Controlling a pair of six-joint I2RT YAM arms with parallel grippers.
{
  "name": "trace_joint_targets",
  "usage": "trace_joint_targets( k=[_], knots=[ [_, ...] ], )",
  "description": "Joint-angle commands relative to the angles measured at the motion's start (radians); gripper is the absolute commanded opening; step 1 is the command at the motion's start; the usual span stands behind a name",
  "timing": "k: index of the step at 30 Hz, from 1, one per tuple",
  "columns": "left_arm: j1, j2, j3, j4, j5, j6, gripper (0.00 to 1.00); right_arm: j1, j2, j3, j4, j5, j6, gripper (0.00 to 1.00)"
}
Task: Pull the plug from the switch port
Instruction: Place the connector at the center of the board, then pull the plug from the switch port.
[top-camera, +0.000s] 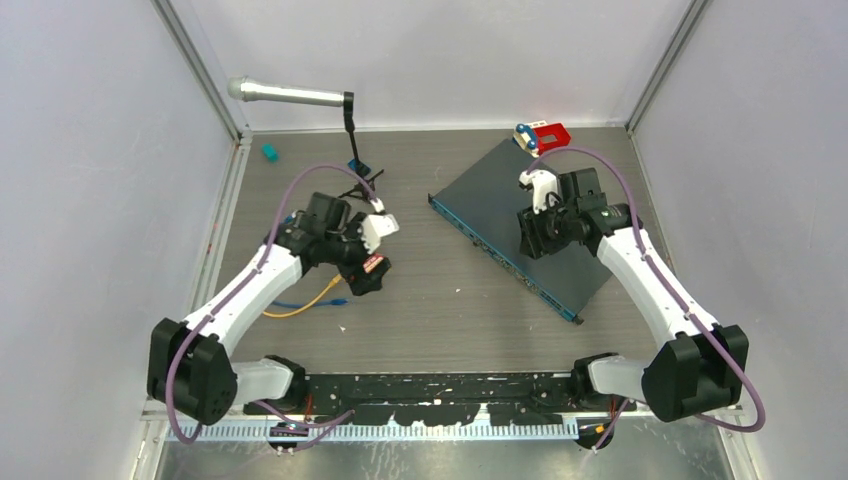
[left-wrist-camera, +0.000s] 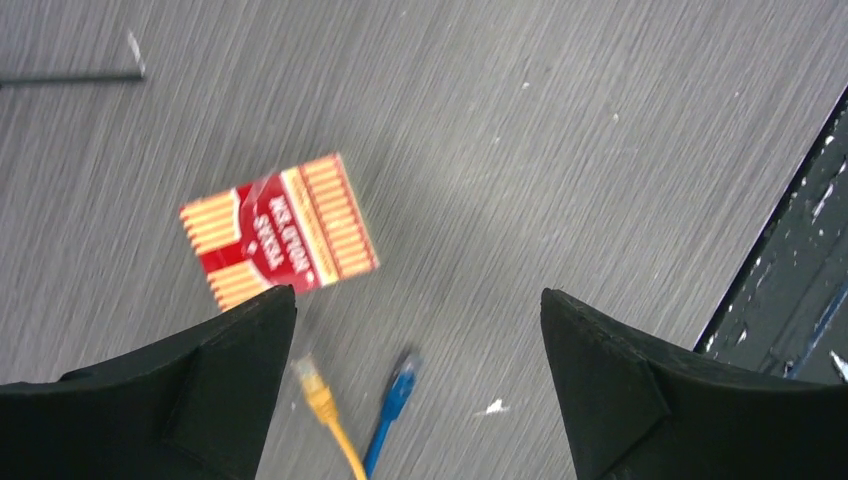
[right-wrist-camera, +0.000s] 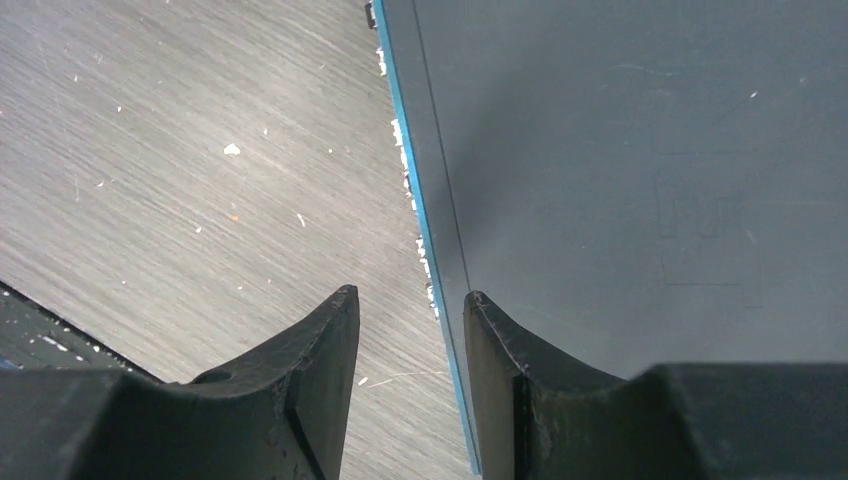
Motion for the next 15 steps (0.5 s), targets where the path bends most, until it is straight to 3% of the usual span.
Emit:
trace_joint_targets(
  k=[1, 7, 15],
  knots=[
    [-0.169, 0.011, -0.022, 0.222, -0.149, -0.112, 0.98, 0.003, -0.023, -0.003, 0.09, 0.036, 0.014, 0.5],
    [-0.32, 0.223, 0.067, 0.454, -0.215, -0.26, 1.0, 0.003, -0.087, -0.038, 0.124, 0.081, 0.03, 0.52],
    [-0.427, 0.559, 0.208, 0.712, -0.321, -0.417, 0.99, -0.006, -0.148, -0.076, 0.168, 0.15, 0.024, 0.53]
  ],
)
